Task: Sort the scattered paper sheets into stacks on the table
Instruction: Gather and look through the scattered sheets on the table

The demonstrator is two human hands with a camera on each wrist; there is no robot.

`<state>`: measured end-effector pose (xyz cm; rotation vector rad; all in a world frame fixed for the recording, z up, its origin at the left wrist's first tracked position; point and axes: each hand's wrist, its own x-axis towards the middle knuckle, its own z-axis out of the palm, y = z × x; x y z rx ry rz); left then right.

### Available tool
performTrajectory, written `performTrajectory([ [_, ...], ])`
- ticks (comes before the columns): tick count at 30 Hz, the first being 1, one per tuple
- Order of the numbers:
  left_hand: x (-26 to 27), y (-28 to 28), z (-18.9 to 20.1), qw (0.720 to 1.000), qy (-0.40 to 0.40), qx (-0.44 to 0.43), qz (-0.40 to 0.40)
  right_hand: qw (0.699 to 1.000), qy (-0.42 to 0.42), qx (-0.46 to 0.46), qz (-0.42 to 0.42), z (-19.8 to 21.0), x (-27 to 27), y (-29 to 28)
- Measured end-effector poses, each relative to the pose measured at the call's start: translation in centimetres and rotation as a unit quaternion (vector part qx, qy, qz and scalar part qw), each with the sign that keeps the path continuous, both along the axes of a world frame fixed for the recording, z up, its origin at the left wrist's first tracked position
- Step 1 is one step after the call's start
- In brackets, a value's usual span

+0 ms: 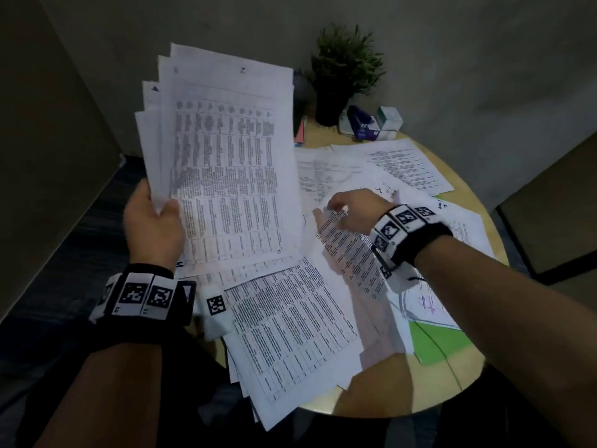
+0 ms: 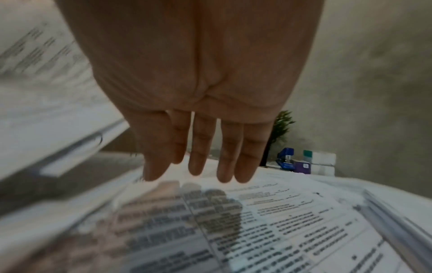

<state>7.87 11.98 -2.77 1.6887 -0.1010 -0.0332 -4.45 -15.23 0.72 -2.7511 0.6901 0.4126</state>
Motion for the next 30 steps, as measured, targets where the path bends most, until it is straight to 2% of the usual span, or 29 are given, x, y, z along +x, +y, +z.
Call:
performTrajectory([
  [4,0.7,0.0,-0.3,1.0,0.009,-0.003,0.02,0.98,0.123,-0.092,0.126,-1.7,2.2,-0.4],
  [7,0.9,0.1,-0.1,1.0,0.008,-0.014,0.025,0.979,0.119,-0.098,0.136,-1.3,3.0,0.3],
  [10,1.2,0.3,0.1,0.999,0.01,-0.01,0.029,0.988,0.089,-0.064,0.105,-1.4,3.1,2.4],
  [13,1.1,0.2,0.2,0.999,0.029,-0.019,0.032,0.994,0.096,-0.024,0.056,-3.5,1.9,4.4],
  [17,1.0,0.4,0.2,0.999,0.033,-0.027,0.023,0.998,0.044,0.033,-0.028,-4.8,1.0,5.0],
  [21,0.8,0.4,0.2,0.998,0.041,-0.031,0.021,0.996,0.021,0.028,-0.085,-4.8,-0.1,5.3],
  [27,0.8,0.3,0.3,0.998,0.041,-0.039,0.017,0.993,0.072,-0.026,-0.093,-4.1,-1.0,7.0],
  [30,0.9,0.5,0.1,0.998,0.043,-0.045,0.007,0.992,0.056,0.006,-0.117,-4.1,-1.0,6.9],
])
